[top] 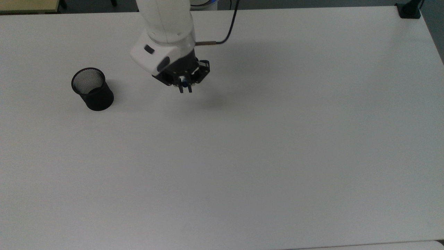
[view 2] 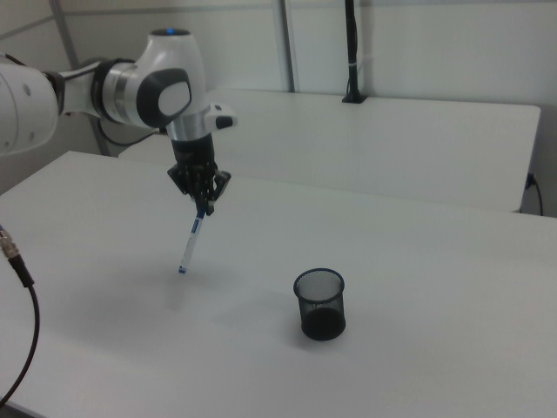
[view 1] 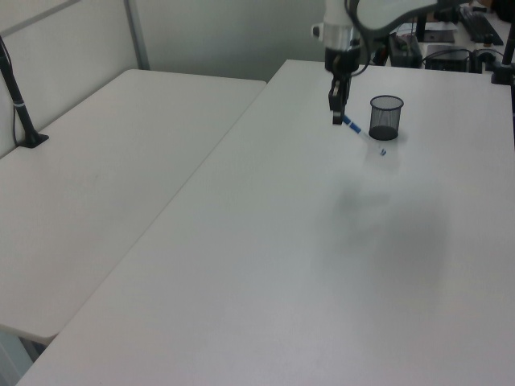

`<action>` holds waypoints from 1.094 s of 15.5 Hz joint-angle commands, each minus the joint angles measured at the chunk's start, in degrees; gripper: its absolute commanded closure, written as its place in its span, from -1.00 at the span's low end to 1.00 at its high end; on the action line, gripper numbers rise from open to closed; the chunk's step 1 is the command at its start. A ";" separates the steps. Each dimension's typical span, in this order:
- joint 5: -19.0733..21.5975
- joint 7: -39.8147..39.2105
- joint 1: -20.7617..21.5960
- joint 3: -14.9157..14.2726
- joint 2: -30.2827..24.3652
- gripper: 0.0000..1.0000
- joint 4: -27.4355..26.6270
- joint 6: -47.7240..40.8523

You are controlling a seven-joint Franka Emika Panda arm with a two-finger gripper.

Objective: Remove the marker
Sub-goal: 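Lift the marker up out of the cup and carry it away, then lower the held marker onto the table beside the cup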

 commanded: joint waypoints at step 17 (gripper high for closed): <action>-0.96 12.20 2.19 5.58 12.84 -0.68 -1.12 18.63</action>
